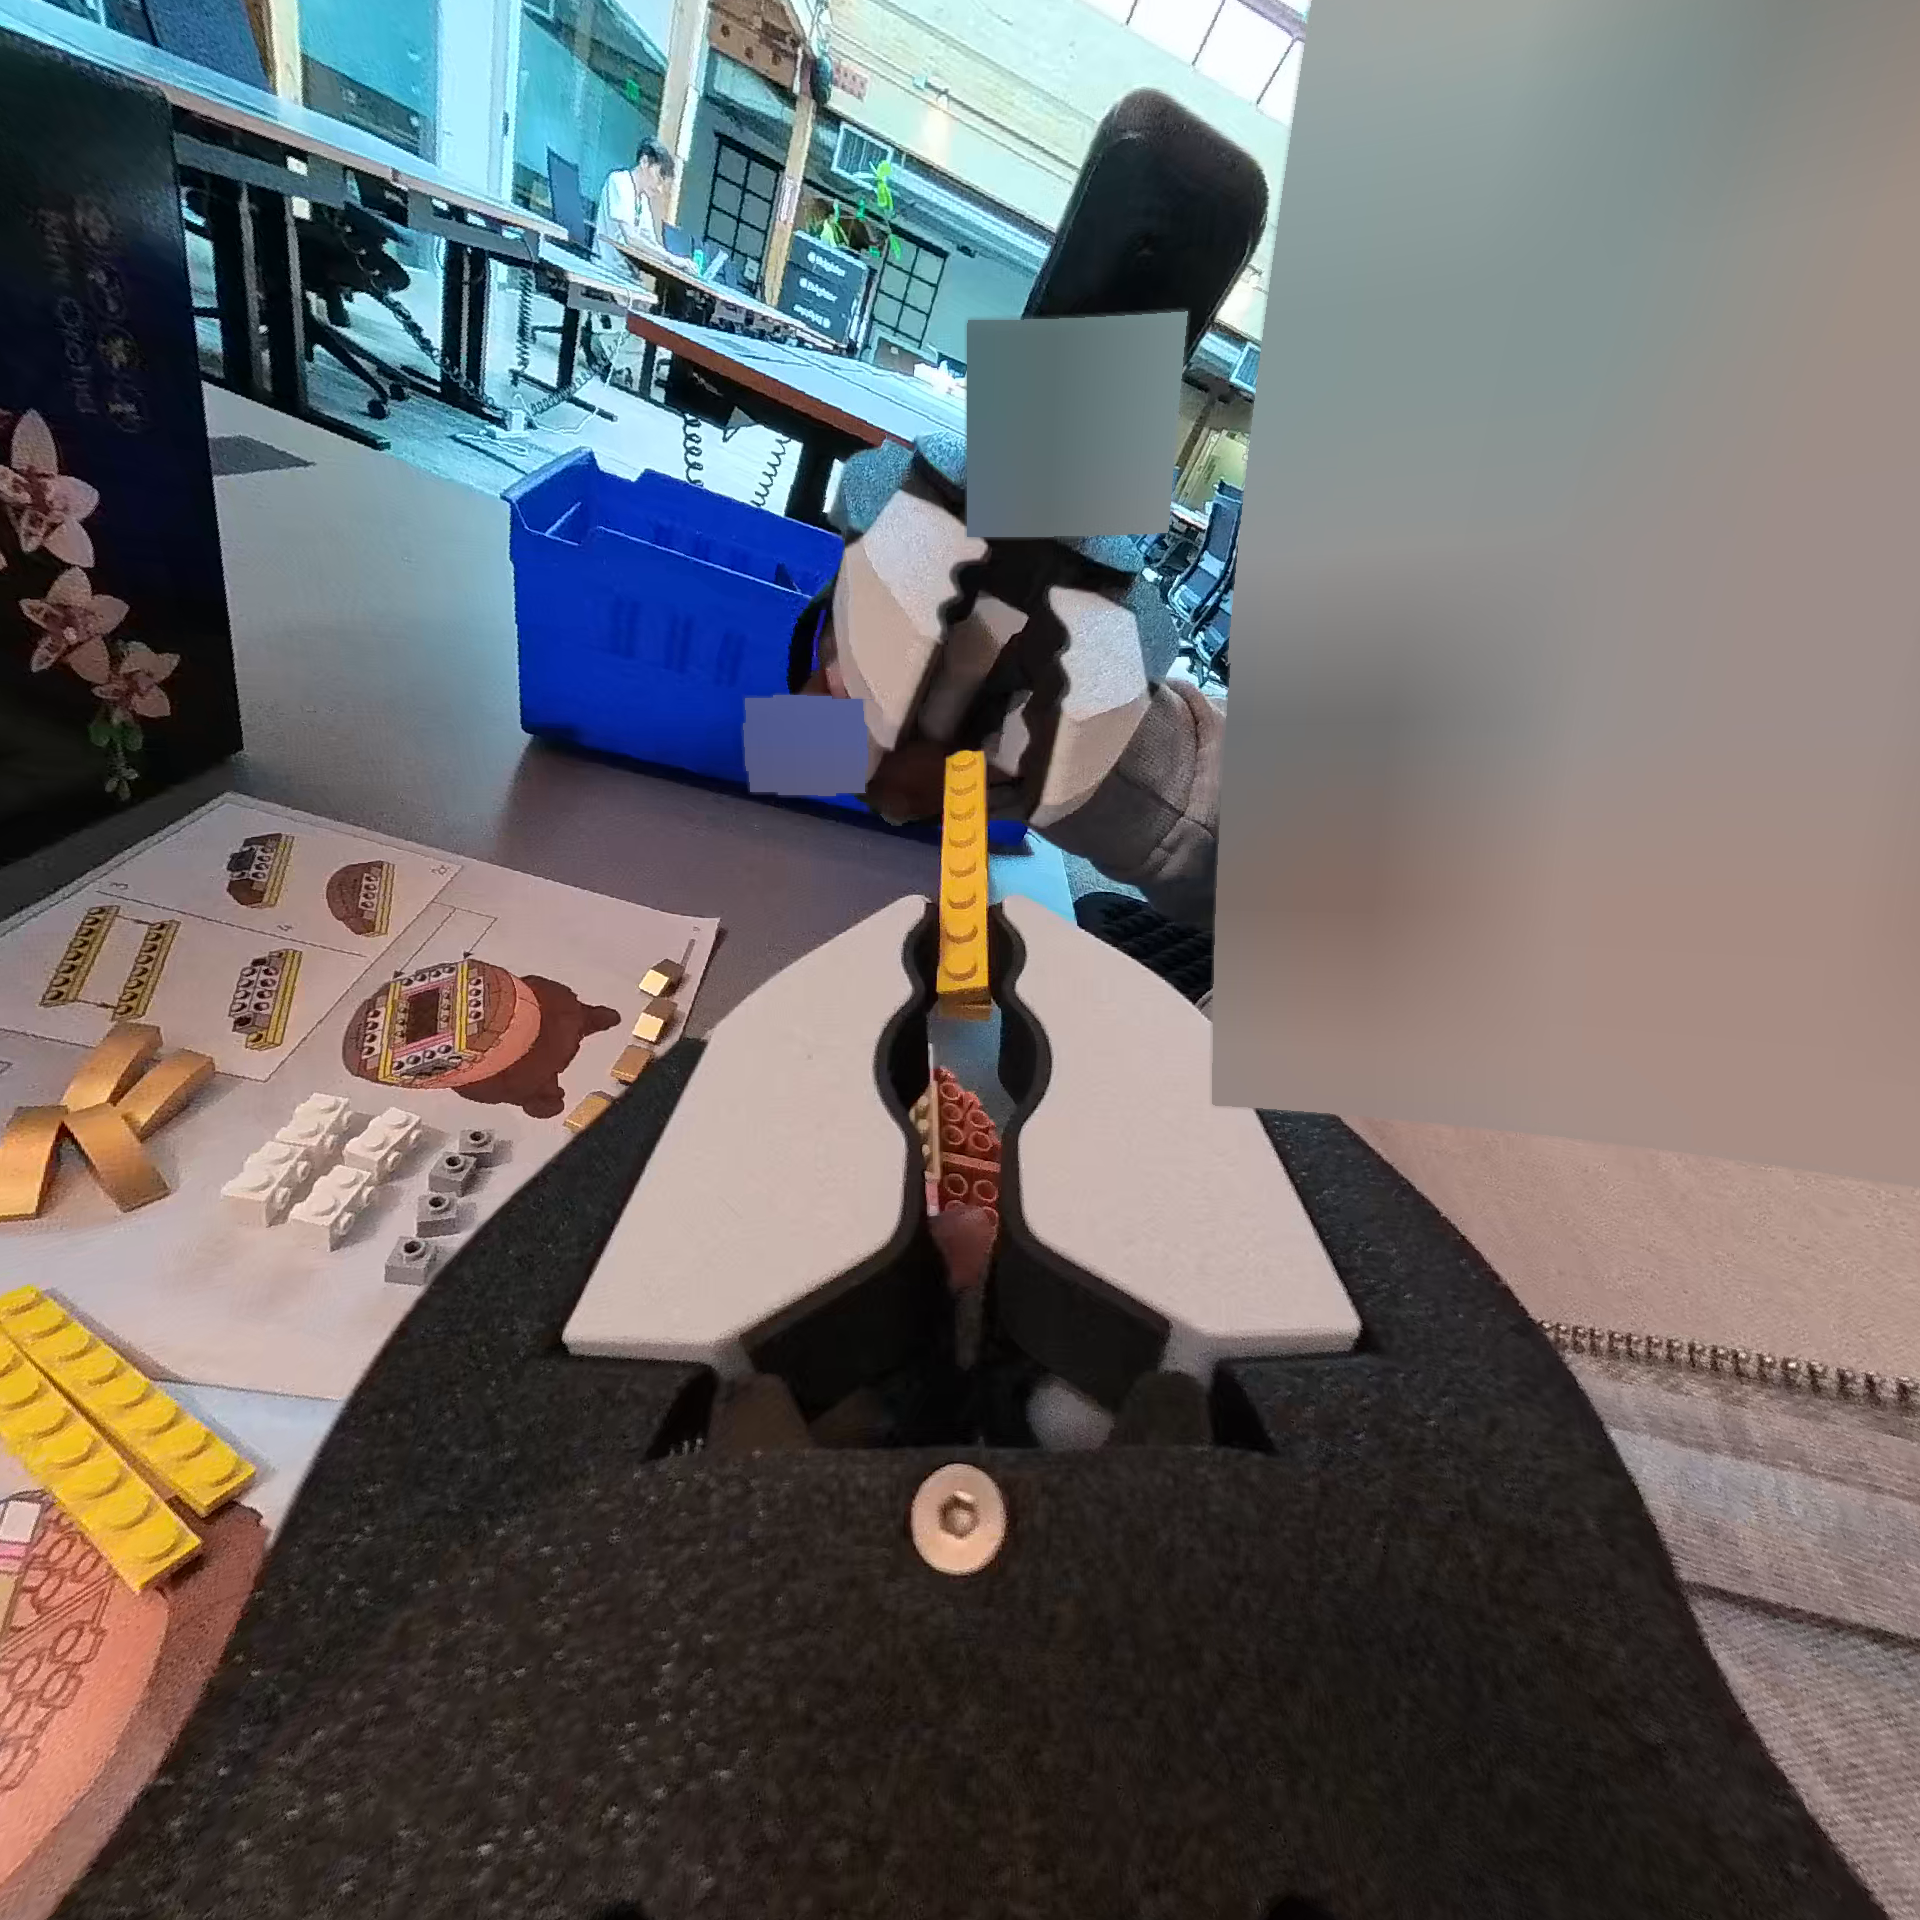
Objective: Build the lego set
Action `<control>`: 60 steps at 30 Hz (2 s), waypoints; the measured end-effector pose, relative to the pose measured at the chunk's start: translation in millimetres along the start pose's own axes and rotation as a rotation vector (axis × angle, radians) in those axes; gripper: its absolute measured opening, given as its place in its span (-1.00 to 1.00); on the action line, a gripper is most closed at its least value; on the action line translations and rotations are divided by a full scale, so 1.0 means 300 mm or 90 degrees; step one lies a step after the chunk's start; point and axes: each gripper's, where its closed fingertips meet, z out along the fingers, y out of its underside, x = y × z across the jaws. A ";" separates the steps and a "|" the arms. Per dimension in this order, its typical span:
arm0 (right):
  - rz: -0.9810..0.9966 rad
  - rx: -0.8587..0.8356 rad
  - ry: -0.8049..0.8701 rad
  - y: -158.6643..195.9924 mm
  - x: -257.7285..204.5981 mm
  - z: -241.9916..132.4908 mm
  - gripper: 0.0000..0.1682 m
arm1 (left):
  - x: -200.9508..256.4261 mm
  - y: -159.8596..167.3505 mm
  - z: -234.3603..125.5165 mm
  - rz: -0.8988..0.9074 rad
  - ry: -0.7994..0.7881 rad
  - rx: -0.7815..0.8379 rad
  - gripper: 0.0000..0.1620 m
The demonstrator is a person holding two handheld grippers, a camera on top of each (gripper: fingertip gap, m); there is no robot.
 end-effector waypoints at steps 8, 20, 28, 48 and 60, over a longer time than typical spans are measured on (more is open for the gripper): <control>-0.045 0.009 0.014 -0.007 -0.007 0.007 -0.66 | 0.012 -0.025 -0.005 -0.104 0.043 0.032 -0.91; -0.286 -0.059 0.008 -0.022 -0.011 0.042 -0.87 | 0.027 -0.037 -0.013 -0.265 0.118 0.055 -0.91; -0.108 0.010 -0.004 -0.045 0.012 0.037 -0.88 | 0.026 -0.094 -0.054 -0.075 0.059 0.110 -0.51; 0.087 0.053 -0.075 -0.057 -0.035 0.066 -0.89 | 0.047 -0.081 -0.058 0.253 -0.091 0.025 -0.89; 0.223 0.056 -0.128 -0.042 -0.065 0.081 -0.89 | 0.065 -0.063 -0.052 0.307 -0.103 -0.009 -0.91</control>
